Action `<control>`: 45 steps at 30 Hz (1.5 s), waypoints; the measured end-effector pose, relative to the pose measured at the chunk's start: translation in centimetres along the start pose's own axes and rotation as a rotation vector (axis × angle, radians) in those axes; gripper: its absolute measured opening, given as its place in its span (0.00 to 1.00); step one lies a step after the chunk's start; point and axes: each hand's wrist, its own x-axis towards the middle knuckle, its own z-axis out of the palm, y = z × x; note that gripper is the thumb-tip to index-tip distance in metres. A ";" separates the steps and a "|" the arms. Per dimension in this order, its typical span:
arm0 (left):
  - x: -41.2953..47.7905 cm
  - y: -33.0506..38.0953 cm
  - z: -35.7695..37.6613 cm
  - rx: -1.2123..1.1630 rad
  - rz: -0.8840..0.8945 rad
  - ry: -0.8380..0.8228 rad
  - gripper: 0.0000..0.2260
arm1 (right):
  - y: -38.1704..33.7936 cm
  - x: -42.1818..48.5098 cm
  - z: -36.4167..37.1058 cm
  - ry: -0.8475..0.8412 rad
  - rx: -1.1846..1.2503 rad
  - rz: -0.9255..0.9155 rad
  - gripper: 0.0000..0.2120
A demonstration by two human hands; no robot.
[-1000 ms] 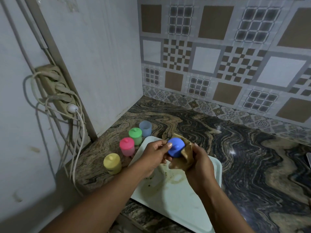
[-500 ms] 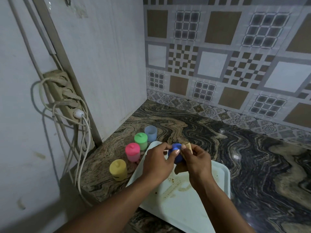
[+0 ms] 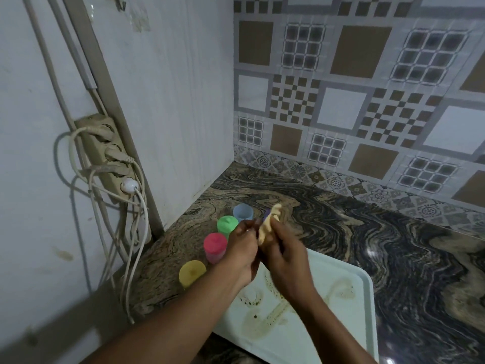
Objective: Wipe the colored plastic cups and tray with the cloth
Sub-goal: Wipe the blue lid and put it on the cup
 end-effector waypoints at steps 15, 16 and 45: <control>1.9 2.7 -2.3 -0.007 -0.001 -0.017 0.06 | 0.6 2.1 2.4 0.133 -0.394 -0.219 0.20; 2.1 2.5 -2.6 0.032 0.017 0.016 0.07 | 0.5 1.8 2.6 0.110 -0.366 -0.144 0.19; 2.2 2.7 -4.0 0.351 -0.002 -0.194 0.12 | 2.4 4.1 1.8 0.443 0.081 0.431 0.13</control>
